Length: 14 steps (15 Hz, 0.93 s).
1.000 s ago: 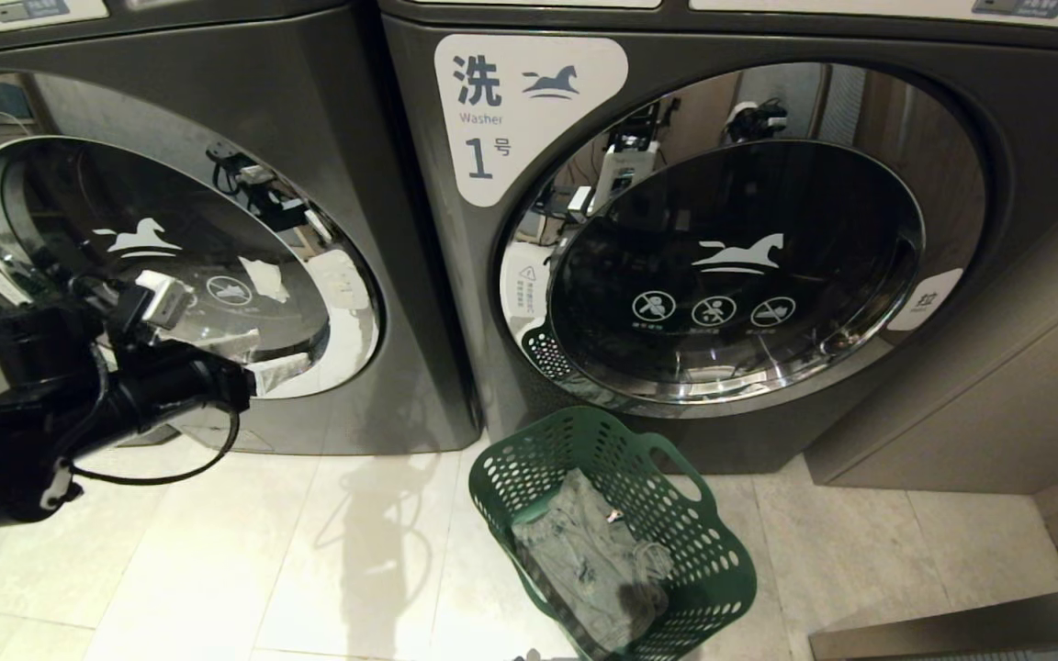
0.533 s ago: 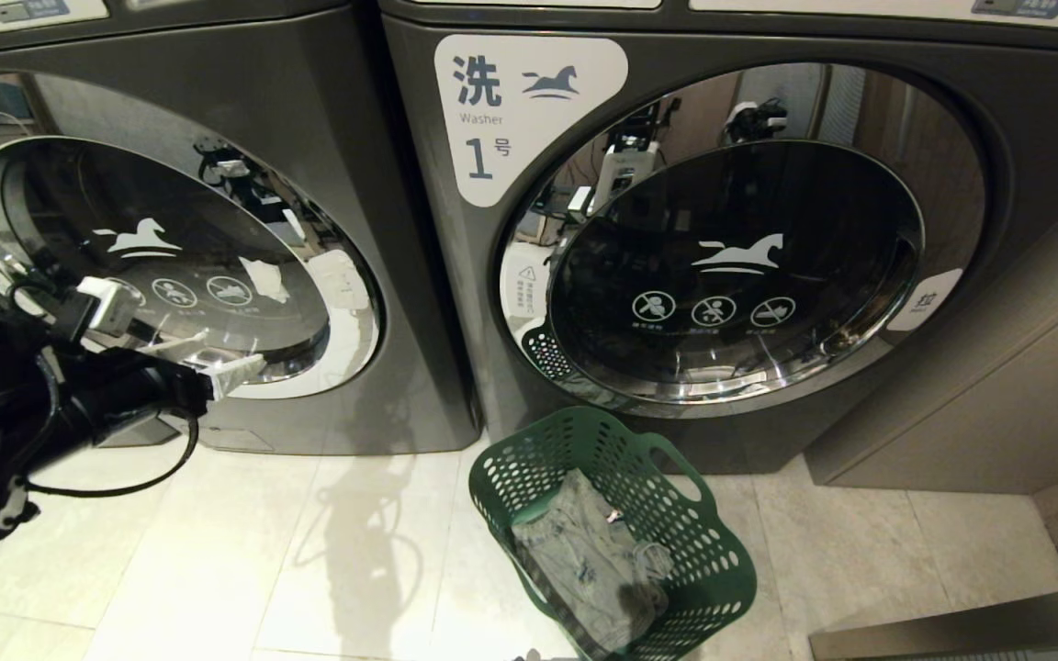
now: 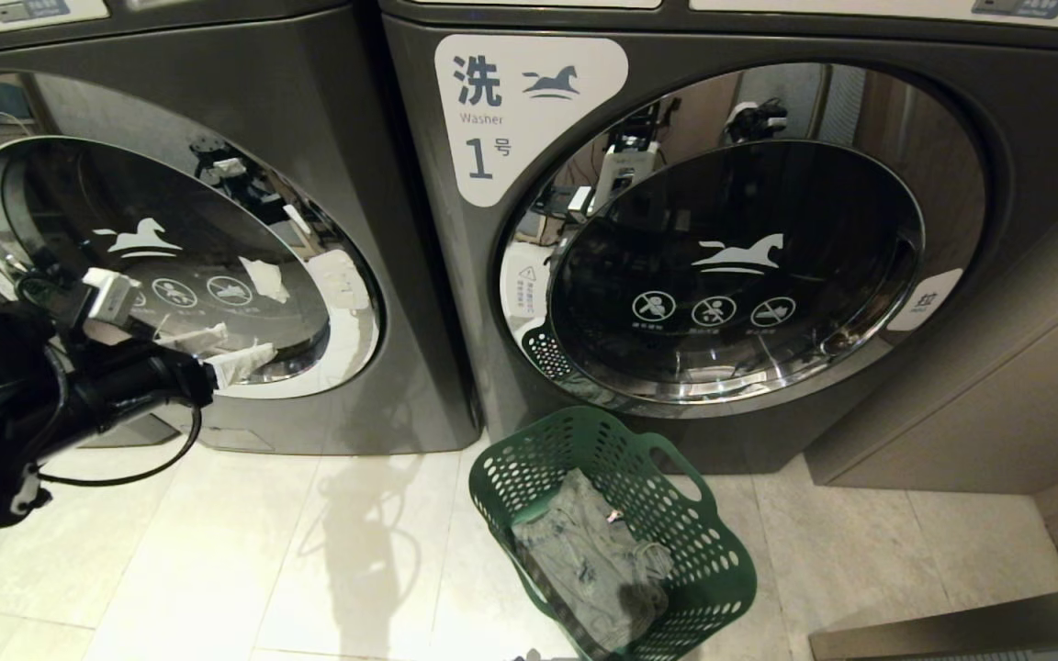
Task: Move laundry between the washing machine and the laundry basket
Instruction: Open the lid of the washing machine
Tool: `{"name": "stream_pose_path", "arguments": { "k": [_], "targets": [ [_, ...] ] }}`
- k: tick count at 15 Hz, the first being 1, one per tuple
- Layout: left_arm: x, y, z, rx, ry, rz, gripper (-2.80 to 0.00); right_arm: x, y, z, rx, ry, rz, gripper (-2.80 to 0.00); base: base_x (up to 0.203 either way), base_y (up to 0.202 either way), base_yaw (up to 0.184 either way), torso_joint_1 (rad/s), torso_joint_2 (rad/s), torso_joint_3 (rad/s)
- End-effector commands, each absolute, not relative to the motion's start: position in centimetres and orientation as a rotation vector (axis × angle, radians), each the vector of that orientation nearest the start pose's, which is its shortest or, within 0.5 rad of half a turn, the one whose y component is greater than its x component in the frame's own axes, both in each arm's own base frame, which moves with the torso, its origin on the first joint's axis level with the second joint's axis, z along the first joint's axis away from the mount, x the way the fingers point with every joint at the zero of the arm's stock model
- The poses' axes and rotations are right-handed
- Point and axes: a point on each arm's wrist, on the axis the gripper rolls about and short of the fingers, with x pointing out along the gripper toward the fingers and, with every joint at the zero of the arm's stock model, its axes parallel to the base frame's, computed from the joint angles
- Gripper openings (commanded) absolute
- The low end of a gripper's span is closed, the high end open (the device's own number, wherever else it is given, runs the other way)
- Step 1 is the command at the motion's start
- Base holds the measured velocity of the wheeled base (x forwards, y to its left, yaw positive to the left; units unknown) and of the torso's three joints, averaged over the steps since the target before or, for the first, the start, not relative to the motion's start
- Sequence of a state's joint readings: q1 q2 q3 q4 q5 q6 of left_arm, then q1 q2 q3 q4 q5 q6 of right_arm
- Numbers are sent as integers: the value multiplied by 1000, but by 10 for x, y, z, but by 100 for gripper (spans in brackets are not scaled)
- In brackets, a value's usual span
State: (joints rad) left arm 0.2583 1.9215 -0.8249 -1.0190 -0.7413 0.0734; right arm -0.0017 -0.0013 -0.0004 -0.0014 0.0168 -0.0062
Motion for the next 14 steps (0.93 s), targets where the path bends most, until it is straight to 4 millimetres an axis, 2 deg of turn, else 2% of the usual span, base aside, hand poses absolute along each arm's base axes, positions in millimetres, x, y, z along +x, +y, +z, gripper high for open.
{"name": "stream_pose_path", "arguments": {
  "k": [1, 4, 7, 11, 14],
  "targets": [
    [350, 75, 148, 26, 48, -509, 0, -23, 0, 76, -7, -5, 15, -280, 0, 0, 0, 0, 0, 0],
    [373, 81, 153, 55, -5, -508, 0, -23, 0, 76, -6, -3, 15, -280, 0, 0, 0, 0, 0, 0],
    [393, 80, 149, 70, -37, -523, 0, -23, 0, 76, -6, -3, 17, -280, 0, 0, 0, 0, 0, 0],
    [414, 50, 143, 84, -72, -603, 0, -23, 0, 76, -6, -3, 15, -280, 0, 0, 0, 0, 0, 0],
    [426, 25, 147, 107, -110, -658, 0, -23, 0, 76, -6, -4, 15, -280, 0, 0, 0, 0, 0, 0]
  ]
}}
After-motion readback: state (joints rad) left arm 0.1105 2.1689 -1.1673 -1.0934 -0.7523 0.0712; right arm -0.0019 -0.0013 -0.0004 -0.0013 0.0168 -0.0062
